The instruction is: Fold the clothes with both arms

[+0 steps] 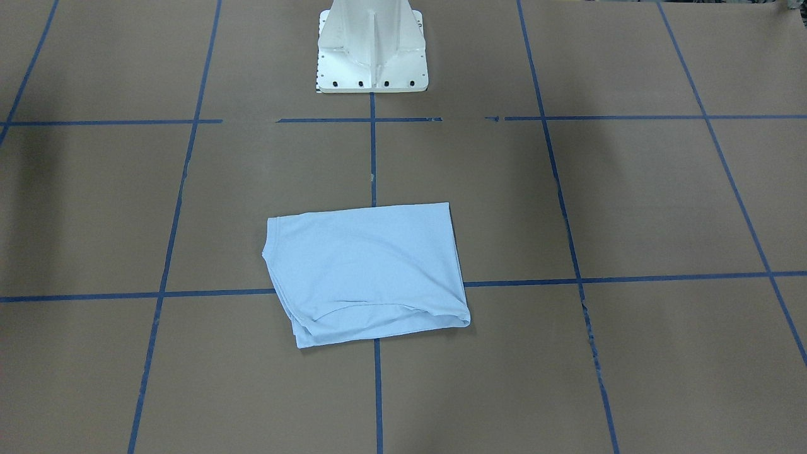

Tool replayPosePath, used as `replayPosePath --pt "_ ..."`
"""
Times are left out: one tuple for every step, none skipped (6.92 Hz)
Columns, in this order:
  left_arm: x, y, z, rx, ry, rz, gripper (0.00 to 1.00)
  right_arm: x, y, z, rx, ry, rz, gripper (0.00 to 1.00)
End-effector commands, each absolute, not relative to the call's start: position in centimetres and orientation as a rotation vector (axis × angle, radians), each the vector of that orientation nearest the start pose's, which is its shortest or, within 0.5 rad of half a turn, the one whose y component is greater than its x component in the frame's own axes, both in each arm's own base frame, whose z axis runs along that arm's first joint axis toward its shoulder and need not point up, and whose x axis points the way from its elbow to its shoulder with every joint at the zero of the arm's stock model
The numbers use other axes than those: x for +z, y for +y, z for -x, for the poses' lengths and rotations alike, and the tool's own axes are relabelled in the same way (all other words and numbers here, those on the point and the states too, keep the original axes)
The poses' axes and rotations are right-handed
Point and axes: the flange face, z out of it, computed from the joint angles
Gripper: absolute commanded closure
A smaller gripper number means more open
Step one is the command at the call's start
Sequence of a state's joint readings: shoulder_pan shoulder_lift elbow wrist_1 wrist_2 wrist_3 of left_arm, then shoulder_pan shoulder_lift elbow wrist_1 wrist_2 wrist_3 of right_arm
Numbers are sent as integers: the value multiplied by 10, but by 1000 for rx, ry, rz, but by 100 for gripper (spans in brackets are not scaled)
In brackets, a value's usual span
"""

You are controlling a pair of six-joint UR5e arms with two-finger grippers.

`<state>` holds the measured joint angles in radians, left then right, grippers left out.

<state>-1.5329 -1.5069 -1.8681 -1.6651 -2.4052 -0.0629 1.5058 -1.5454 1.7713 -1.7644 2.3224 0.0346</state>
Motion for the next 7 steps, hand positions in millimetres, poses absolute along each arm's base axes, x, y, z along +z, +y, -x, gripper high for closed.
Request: replayPosePath --pt "529 -472 41 115 841 -265 0 561 -505 -15 -81 -755 4 0" --pt "526 -472 41 118 841 -272 0 552 -511 -12 -92 -756 -11 0" --pt "527 -472 41 118 843 -270 0 547 -514 -9 -100 -758 -18 0" --pt "523 -473 40 122 843 -277 0 541 -516 -7 -108 -763 -28 0" --pt "524 -473 40 121 842 -274 0 542 -517 -7 -106 -762 -26 0" --pt "524 -472 41 118 841 -272 0 546 -516 -7 -102 -763 -17 0" --pt "528 -475 40 118 842 -268 0 536 -515 -7 -110 -770 -37 0"
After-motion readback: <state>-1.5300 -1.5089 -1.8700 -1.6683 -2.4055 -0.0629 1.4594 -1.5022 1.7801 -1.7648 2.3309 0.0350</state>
